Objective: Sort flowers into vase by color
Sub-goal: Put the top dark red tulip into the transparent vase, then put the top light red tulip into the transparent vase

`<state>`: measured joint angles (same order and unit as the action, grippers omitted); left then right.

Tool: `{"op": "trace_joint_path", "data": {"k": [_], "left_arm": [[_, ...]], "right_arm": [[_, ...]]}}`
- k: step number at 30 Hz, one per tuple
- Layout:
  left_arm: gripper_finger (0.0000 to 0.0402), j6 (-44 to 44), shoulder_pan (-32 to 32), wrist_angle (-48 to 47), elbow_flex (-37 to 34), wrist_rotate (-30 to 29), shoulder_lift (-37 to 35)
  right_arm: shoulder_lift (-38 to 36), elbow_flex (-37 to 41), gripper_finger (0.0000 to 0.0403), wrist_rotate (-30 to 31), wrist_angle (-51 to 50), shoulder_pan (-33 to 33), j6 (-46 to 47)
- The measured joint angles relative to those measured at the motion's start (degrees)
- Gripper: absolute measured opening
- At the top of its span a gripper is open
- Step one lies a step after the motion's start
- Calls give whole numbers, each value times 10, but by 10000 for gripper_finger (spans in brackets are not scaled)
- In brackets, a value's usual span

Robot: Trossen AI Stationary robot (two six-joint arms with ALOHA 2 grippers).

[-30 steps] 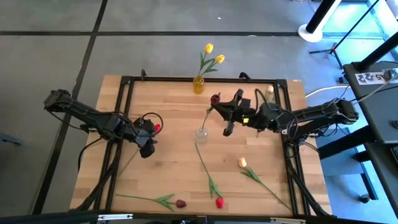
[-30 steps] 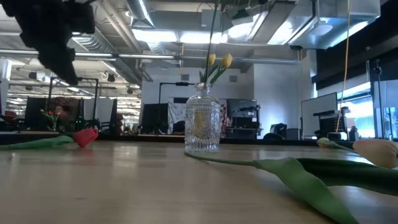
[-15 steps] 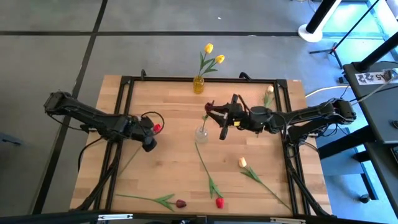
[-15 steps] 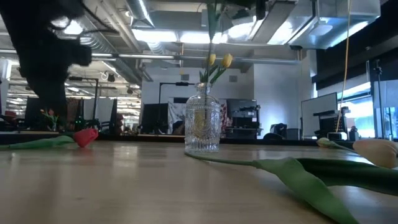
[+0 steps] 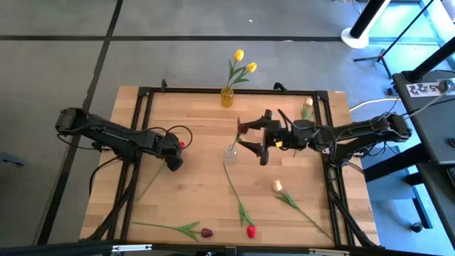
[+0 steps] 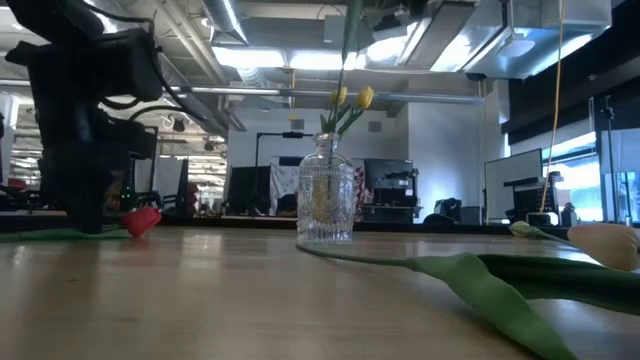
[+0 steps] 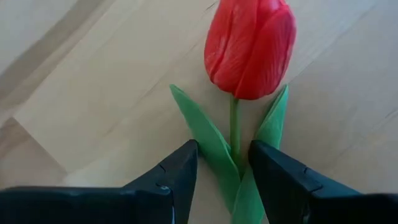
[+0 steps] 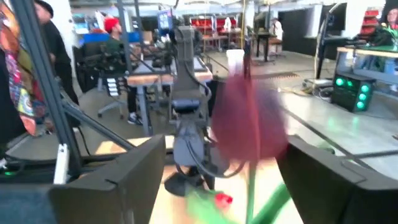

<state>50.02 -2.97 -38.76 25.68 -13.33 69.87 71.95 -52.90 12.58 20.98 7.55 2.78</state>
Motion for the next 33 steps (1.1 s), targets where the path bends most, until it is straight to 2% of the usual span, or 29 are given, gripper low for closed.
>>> {"op": "trace_joint_path", "data": {"k": [4, 10, 11, 17, 20, 22, 25, 29, 33], "left_arm": [[121, -6, -1, 9, -2, -1, 1], [19, 5, -7, 33, -5, -29, 1], [11, 4, -10, 37, -5, -34, -1], [4, -40, -23, 41, 58, -61, -45], [3, -97, -32, 87, 97, -71, -78], [3, -147, -41, 155, 111, -106, -98], [2, -256, -59, 324, 104, -146, -120], [2, -382, -60, 581, 87, -126, -114], [2, -517, -59, 748, 83, -122, -80]], "right_arm": [[-27, 0, 307, -4, -16, 0, 0], [-56, 0, 302, -2, -37, 0, 0], [-59, 0, 301, -2, -43, 0, 0], [-72, 0, 301, 0, -65, 0, -1], [-82, 0, 301, 14, -91, 0, -12], [-84, 0, 301, 14, -100, 0, -26], [-94, 1, 301, 19, -99, 12, -45], [-99, 0, 301, 82, -92, 42, -84], [-99, 0, 301, 128, -79, 65, -112]]}}
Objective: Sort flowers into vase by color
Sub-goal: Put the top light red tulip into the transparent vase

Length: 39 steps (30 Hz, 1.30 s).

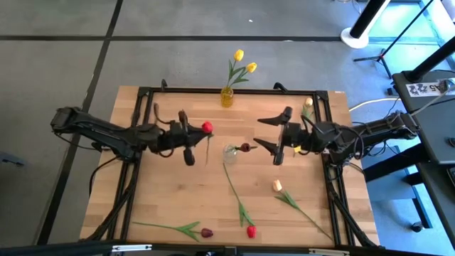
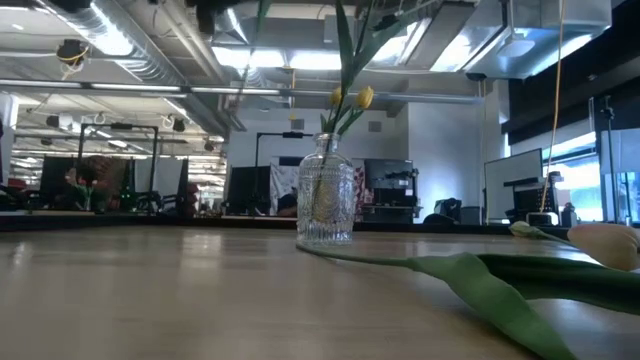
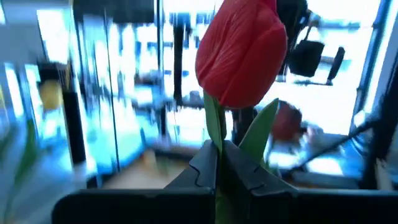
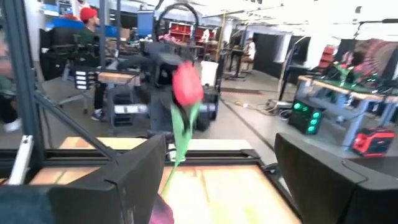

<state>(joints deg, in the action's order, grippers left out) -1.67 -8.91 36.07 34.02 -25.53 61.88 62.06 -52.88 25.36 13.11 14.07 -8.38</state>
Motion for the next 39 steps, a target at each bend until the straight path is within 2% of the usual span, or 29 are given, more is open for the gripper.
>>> {"op": "trace_joint_path", "data": {"k": [4, 8, 17, 25, 30, 34, 39], "left_arm": [[1, -77, 25, 173, 0, 23, 30], [1, -57, 76, 264, 0, 66, 65], [1, -16, 131, 296, 0, 121, 108], [1, -6, 135, 284, 0, 133, 111], [1, -14, 134, 282, 0, 142, 152], [14, -15, 134, 290, 0, 153, 177], [45, -9, 134, 210, 0, 166, 171]], "right_arm": [[0, 0, 301, 21, 5, 11, -11], [0, 0, 301, 26, 5, 11, -11], [0, 0, 301, 26, -4, 11, -11], [0, 0, 301, 26, -17, 10, -10], [0, 0, 301, 26, -29, 10, -8], [0, 0, 301, 26, -45, 10, -2], [0, 0, 301, 26, -76, 10, 9]]}}
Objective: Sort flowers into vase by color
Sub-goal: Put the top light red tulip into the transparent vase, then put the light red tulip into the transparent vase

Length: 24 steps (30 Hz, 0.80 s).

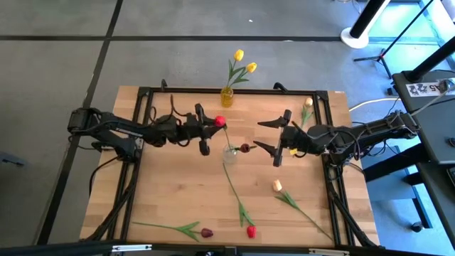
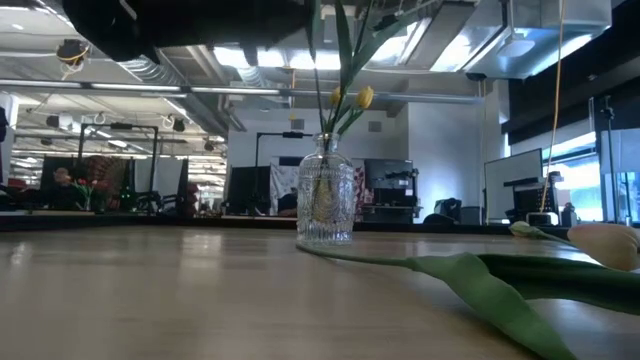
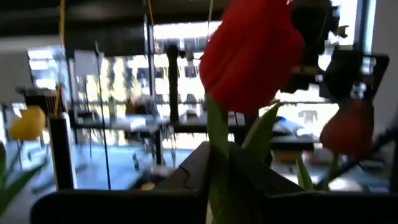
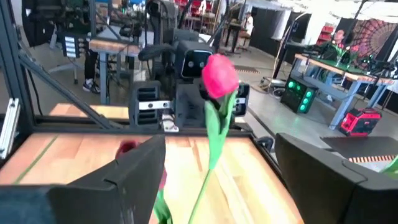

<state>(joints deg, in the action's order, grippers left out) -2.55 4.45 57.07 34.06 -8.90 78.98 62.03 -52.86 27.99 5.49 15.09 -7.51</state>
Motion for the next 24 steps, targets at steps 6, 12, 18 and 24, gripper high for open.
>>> {"op": "trace_joint_path", "data": {"k": [6, 12, 18, 24], "left_arm": [[98, 8, -1, -228, 49, 40, -42], [137, 3, -1, -608, 194, 41, -79], [145, -6, -33, -917, 329, 8, -94], [137, 41, -88, -1052, 427, -14, -98]], "right_arm": [[-6, 0, 301, 3, -17, 0, 0], [-29, -12, 301, 10, -35, 0, -33], [-45, -25, 301, -11, -34, 7, -82], [-49, -41, 301, -16, -16, 44, -132]]}}
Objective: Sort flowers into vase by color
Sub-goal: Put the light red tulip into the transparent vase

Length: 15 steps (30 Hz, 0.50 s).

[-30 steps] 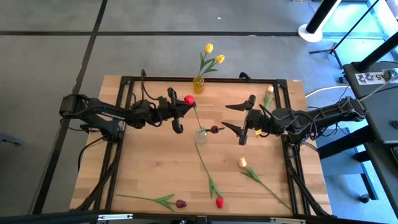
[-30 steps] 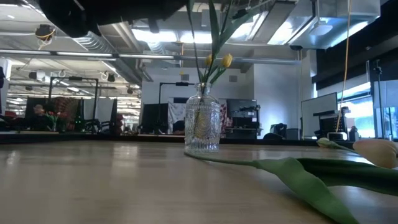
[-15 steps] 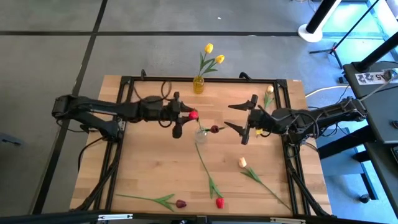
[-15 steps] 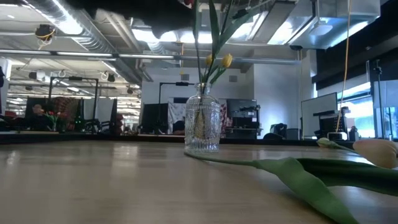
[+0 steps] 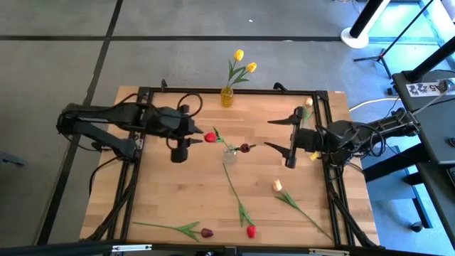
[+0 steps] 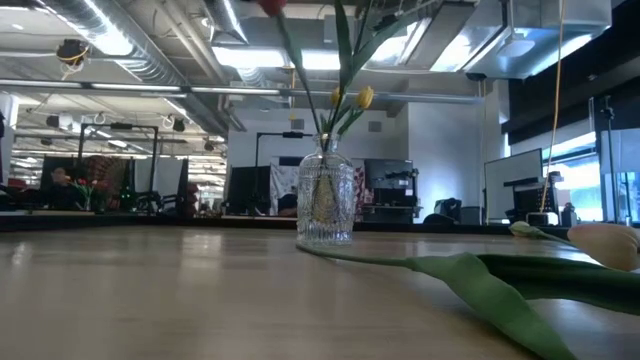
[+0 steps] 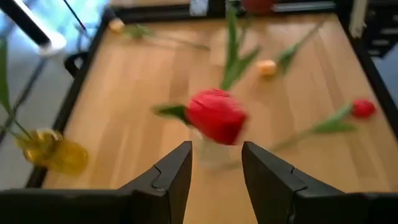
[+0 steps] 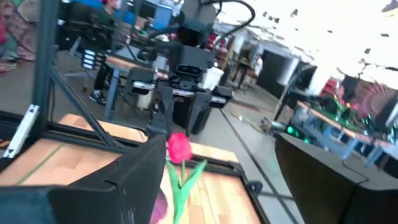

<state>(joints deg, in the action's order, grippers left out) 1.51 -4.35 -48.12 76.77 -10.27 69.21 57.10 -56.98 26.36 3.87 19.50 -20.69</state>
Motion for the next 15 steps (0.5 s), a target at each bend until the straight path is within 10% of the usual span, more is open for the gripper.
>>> {"op": "trace_joint_path", "data": {"k": [6, 15], "left_arm": [[135, 179, -92, -217, 92, -27, -11], [135, 450, -306, -193, 46, -110, -32]], "right_arm": [[0, -5, 301, -12, -12, 71, -36], [84, -5, 301, -20, -29, 195, -67]]}}
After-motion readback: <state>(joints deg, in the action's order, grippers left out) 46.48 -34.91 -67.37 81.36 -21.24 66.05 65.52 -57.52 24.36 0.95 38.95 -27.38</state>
